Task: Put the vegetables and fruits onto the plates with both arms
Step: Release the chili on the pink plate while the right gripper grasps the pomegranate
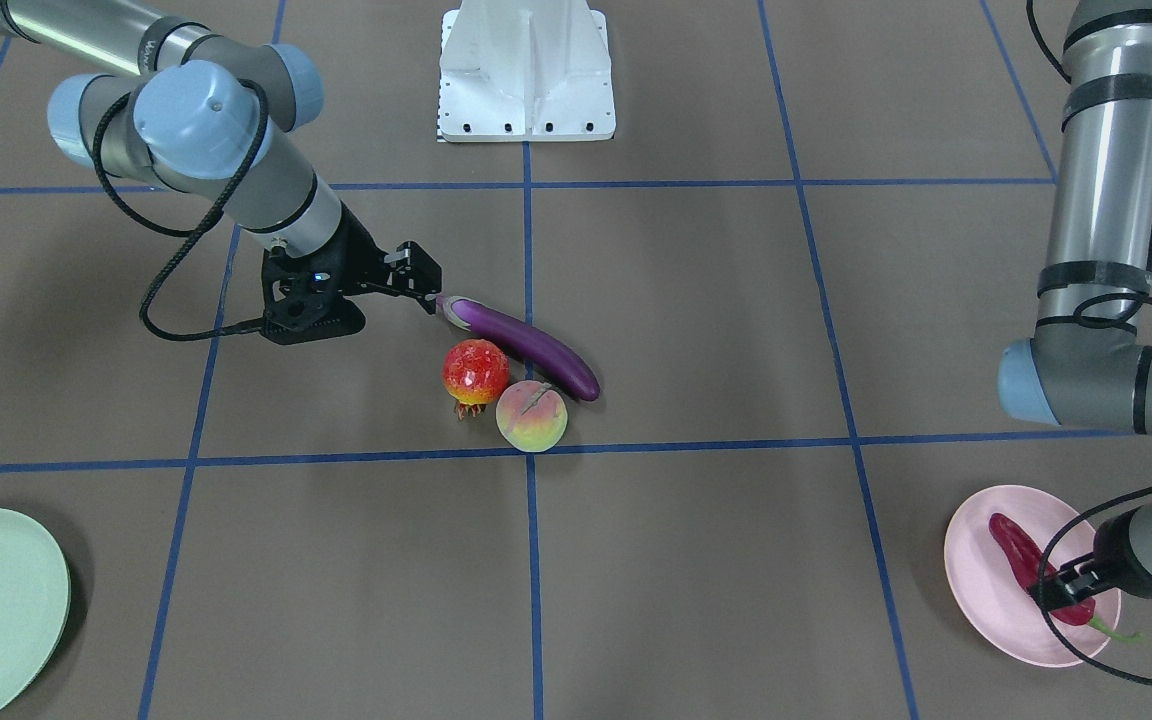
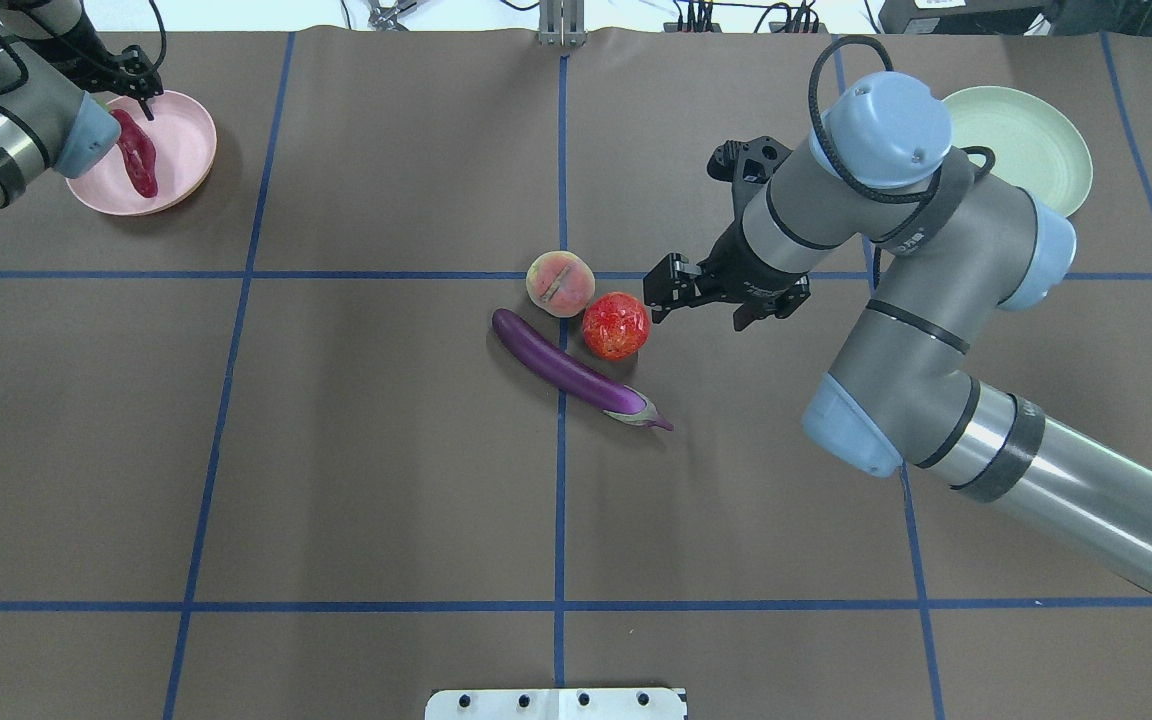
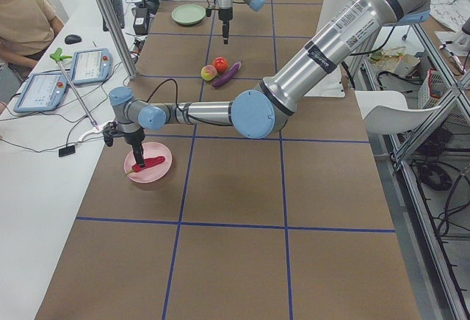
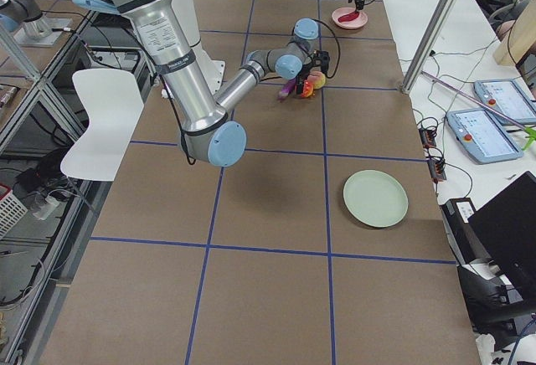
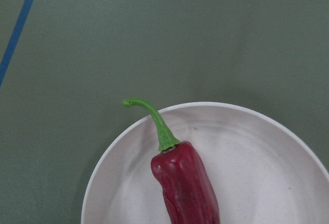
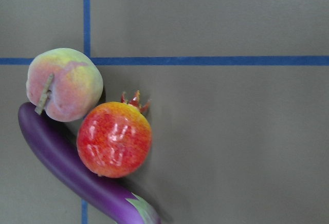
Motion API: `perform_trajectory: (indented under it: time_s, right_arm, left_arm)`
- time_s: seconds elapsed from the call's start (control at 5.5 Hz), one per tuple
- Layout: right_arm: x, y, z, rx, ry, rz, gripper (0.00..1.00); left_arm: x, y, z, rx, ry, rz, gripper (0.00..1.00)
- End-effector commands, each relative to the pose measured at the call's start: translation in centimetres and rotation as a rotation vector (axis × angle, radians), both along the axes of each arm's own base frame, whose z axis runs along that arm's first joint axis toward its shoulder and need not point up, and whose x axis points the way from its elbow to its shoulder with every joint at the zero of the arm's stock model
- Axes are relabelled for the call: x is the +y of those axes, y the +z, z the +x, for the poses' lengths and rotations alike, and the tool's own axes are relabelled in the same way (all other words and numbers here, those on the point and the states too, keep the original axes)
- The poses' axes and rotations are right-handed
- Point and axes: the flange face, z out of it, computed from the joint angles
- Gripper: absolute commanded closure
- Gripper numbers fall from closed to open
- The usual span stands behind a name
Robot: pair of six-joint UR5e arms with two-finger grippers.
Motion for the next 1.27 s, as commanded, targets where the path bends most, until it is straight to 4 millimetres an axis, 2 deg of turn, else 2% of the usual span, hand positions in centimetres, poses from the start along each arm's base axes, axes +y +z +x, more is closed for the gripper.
perform_trajectory:
  time_s: [0.0,0.36,1.09]
  right_arm:
    - [1.0,-1.9,-4.4,0.03,0.076,0.075,0.0]
    - [-0.1,0.8,-7.1,-0.051,0.115,0.102,0.0]
    - [0.1,1.4,-8.2,-0.029,0.139,0.097,0.0]
  left_arm:
    - [0.1,-2.1,0.4,0.026,-0.011,0.022,0.0]
    - [0.2,-2.6,0.7,0.028,-0.01,0.026,0.0]
    - [0.3,-2.9,0.8,0.029,-0.009,0.028,0.0]
